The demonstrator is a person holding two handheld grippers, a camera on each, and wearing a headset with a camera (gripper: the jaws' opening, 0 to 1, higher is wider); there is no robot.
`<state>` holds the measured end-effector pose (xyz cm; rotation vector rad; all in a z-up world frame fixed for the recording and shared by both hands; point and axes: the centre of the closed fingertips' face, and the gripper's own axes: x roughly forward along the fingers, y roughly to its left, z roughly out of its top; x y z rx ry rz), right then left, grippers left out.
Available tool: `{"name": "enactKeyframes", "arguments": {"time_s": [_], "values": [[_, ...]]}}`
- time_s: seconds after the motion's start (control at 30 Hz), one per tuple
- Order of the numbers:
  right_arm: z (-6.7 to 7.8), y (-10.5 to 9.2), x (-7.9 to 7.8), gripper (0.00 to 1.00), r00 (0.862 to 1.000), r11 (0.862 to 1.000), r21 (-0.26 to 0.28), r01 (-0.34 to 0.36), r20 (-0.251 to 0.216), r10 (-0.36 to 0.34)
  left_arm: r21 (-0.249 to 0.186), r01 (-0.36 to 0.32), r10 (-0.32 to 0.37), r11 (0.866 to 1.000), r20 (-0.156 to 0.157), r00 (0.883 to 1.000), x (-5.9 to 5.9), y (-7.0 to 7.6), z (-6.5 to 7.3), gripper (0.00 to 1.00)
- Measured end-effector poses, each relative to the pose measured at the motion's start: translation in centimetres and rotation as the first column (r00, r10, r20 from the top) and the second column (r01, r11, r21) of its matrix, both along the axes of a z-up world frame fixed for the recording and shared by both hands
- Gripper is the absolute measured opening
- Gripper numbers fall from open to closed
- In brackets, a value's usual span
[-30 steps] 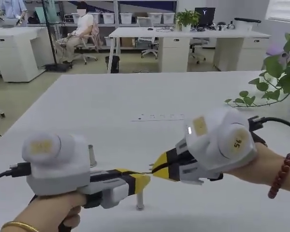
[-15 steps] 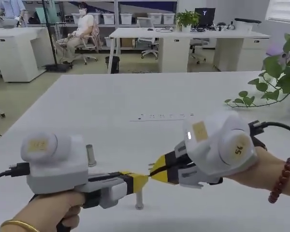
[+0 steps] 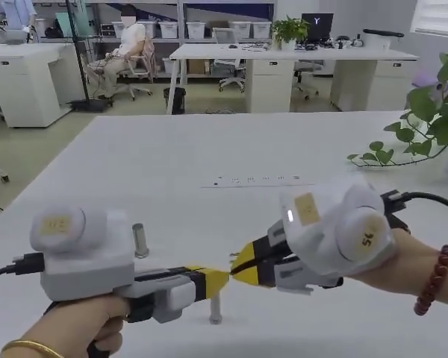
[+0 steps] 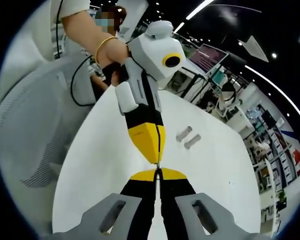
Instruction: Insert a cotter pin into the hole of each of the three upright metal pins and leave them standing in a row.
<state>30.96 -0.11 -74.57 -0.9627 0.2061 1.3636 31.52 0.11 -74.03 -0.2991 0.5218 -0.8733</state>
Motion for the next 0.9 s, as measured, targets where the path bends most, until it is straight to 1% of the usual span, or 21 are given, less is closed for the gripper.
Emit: {"name": "enactKeyframes", "arguments": {"time_s": [0.03,0.07,0.17,0.27,0.33,0.4,0.43,0.47,0.5,0.53,0.6,0.63,0.67,0.7,0.73,0.77,0.83,0.87,0.9], "values": [[0.0,0.0,0.0,0.03,1.0,1.0,0.002,0.001,0.0,-0.001,0.013,0.005,-0.005,1.0,0.011,1.0,0.0,0.0,-0.1,0.0],[0.0,0.0,0.0,0.03,1.0,1.0,0.005,0.002,-0.002,-0.002,0.019,0.007,-0.008,1.0,0.014,1.0,0.0,0.0,0.0,0.0],[0.1,0.1,0.0,0.03,1.0,1.0,0.019,0.004,0.0,-0.004,0.016,0.006,-0.006,1.0,0.018,1.0,0.0,0.1,0.0,0.0],[0.1,0.1,0.0,0.03,1.0,1.0,0.029,0.007,-0.011,-0.007,0.015,0.009,-0.009,1.0,0.018,1.0,0.0,0.1,0.0,0.0],[0.1,0.0,0.0,0.04,0.999,0.999,0.042,0.017,-0.039,-0.015,0.022,0.016,-0.016,1.0,0.023,1.0,-0.1,0.0,0.0,0.0],[0.2,0.0,-0.1,0.04,0.996,0.997,0.063,0.034,-0.079,-0.029,0.039,0.028,-0.03,0.999,0.042,0.999,-0.2,-0.1,0.1,0.0],[0.2,0.0,-0.1,0.05,0.995,0.997,0.073,0.039,-0.091,-0.032,0.052,0.034,-0.037,0.998,0.052,0.998,-0.2,0.0,0.0,0.0],[0.3,-0.1,-0.1,0.06,0.992,0.994,0.089,0.058,-0.114,-0.048,0.079,0.046,-0.052,0.996,0.068,0.996,-0.3,0.0,-0.1,0.0],[0.3,-0.2,-0.1,0.07,0.99,0.993,0.101,0.067,-0.131,-0.054,0.101,0.055,-0.063,0.993,0.076,0.995,-0.5,0.1,-0.2,0.0],[0.3,-0.3,-0.3,0.09,0.984,0.99,0.118,0.075,-0.171,-0.054,0.112,0.061,-0.07,0.992,0.081,0.994,-0.5,0.1,-0.3,0.0],[0.4,-0.5,-0.3,0.1,0.977,0.987,0.133,0.09,-0.204,-0.061,0.14,0.079,-0.094,0.987,0.103,0.99,-0.7,0.3,-0.5,0.0],[0.3,-0.7,-0.4,0.1,0.967,0.985,0.139,0.104,-0.244,-0.068,0.152,0.088,-0.105,0.984,0.109,0.989,-0.8,0.3,-0.6,0.0],[0.3,-0.8,-0.5,0.11,0.96,0.983,0.146,0.115,-0.272,-0.072,0.169,0.097,-0.117,0.981,0.116,0.986,-0.9,0.4,-0.7,0.0],[0.3,-0.9,-0.6,0.13,0.945,0.979,0.157,0.131,-0.317,-0.076,0.184,0.104,-0.128,0.977,0.122,0.984,-1.0,0.4,-0.8,0.0],[0.2,-1.0,-0.7,0.14,0.937,0.977,0.164,0.135,-0.341,-0.072,0.205,0.118,-0.146,0.972,0.129,0.981,-1.1,0.5,-1.0,0.0],[0.2,-1.1,-0.9,0.14,0.919,0.975,0.171,0.144,-0.387,-0.068,0.216,0.128,-0.159,0.968,0.134,0.978,-1.2,0.5,-1.2,0.0],[0.0,-1.2,-1.3,0.15,0.886,0.97,0.18,0.164,-0.459,-0.064,0.228,0.148,-0.185,0.962,0.15,0.971,-1.5,0.5,-1.2,0.0],[0.0,-1.2,-1.4,0.16,0.88,0.969,0.186,0.165,-0.472,-0.06,0.241,0.163,-0.204,0.957,0.158,0.966,-1.6,0.5,-1.3,0.0],[0.0,-1.2,-1.6,0.17,0.869,0.969,0.187,0.162,-0.492,-0.05,0.252,0.175,-0.22,0.952,0.165,0.961,-1.8,0.4,-1.4,0.0]]}}
